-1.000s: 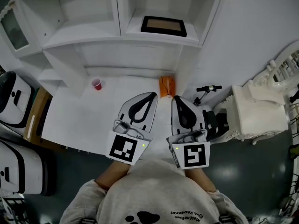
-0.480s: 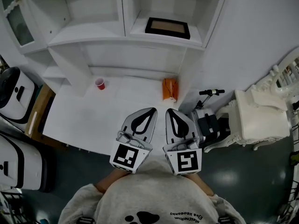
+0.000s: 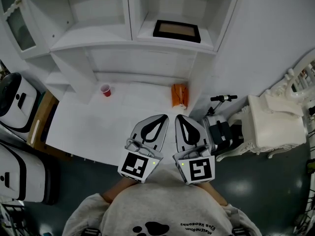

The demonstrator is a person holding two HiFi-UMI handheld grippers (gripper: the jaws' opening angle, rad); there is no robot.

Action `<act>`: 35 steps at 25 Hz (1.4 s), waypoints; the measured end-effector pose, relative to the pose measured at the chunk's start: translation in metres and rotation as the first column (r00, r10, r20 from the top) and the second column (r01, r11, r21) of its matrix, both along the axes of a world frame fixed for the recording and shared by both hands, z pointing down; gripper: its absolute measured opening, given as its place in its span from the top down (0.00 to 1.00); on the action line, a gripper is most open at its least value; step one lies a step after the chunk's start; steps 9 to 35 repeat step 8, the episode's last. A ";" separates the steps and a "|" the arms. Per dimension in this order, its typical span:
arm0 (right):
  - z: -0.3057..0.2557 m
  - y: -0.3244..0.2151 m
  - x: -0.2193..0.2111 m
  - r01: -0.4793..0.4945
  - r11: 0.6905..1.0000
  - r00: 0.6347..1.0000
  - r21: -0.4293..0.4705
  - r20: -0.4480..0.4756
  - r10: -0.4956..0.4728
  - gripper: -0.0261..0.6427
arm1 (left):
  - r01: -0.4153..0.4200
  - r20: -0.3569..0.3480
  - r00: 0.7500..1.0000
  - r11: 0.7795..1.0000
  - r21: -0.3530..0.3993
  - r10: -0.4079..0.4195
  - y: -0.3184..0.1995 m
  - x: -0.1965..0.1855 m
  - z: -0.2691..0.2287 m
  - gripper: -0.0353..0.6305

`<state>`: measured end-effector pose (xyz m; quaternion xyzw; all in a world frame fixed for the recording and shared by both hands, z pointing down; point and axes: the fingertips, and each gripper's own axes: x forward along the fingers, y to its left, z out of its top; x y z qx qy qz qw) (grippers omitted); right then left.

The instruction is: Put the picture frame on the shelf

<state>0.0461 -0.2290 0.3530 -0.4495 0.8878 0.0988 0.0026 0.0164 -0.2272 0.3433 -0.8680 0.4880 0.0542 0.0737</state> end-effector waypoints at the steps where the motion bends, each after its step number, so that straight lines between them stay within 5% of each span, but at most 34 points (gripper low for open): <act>1: 0.001 -0.001 0.000 0.002 1.000 1.000 -0.002 -0.003 -0.002 0.91 | 0.000 -0.001 1.000 1.000 -0.002 0.000 -0.001 -0.001 0.000 0.92; 35: -0.002 -0.011 -0.004 -0.010 1.000 1.000 -0.015 -0.008 0.010 0.91 | -0.014 0.003 1.000 1.000 0.003 0.014 -0.009 -0.003 -0.001 0.92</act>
